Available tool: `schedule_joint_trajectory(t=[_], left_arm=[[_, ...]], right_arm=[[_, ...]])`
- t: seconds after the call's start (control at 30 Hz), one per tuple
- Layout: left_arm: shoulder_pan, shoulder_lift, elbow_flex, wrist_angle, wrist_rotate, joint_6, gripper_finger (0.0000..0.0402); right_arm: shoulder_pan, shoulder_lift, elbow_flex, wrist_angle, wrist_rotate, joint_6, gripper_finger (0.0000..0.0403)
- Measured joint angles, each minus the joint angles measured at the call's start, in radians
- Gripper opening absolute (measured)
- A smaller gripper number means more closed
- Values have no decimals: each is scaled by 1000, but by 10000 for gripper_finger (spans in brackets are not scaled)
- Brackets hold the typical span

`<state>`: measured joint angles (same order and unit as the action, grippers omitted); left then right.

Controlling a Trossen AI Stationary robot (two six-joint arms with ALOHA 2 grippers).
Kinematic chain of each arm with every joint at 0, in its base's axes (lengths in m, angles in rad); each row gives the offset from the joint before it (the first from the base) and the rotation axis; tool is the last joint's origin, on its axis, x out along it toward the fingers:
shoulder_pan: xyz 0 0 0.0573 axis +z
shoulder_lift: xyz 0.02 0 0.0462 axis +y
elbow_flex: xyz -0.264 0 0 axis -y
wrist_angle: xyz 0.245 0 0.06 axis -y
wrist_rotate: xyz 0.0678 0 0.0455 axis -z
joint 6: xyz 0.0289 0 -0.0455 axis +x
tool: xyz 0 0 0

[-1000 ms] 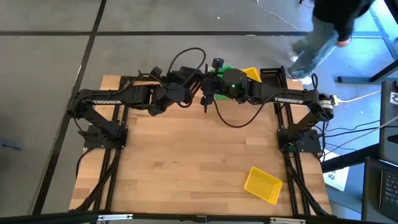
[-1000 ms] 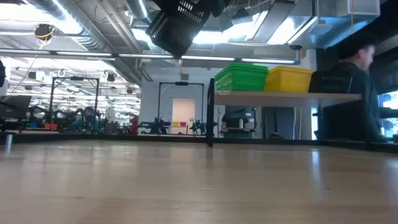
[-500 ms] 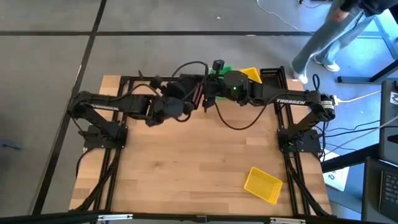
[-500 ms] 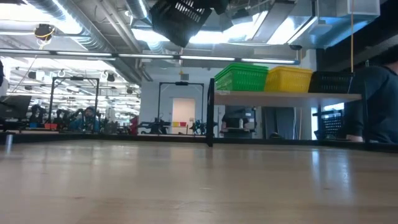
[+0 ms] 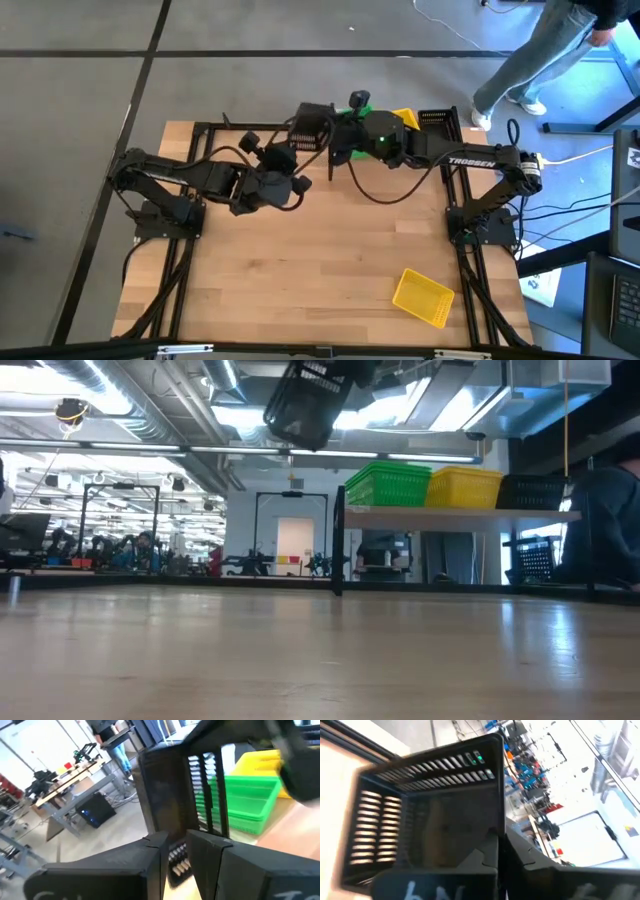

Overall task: Stack baskets on shelf by color
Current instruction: Stack the black bin on the black bins on the shelf

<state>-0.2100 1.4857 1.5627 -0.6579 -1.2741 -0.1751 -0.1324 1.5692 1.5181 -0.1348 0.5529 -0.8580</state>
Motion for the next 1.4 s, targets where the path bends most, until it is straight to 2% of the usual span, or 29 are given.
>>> schedule_joint_trajectory(t=[0.17,0.27,0.47,0.57,0.7,0.87,1.03,1.1,1.2,1.4], left_arm=[[-54,-7,0,-1,-15,1,60],[-94,-14,3,10,-62,1,60],[-140,-33,4,20,-131,0,60],[-139,-33,1,14,-125,1,60],[-127,-36,2,20,-122,1,60],[-99,-35,2,20,-72,1,60],[-66,-35,2,21,-11,1,60],[-52,-35,2,21,2,1,60],[-33,-35,2,22,7,0,60],[0,-35,2,22,9,1,60]], right_arm=[[2,-54,1,-76,28,-11,0],[1,-96,1,-130,79,-15,0],[-8,-222,2,-260,84,-18,0],[-10,-293,2,-319,100,-35,0],[-10,-386,3,-381,182,-76,0],[-29,-495,4,-464,213,-87,0],[-55,-575,4,-610,215,-20,0],[-55,-599,4,-609,228,64,0],[-54,-623,4,-603,355,192,0],[-5,-639,4,-611,766,358,0]])
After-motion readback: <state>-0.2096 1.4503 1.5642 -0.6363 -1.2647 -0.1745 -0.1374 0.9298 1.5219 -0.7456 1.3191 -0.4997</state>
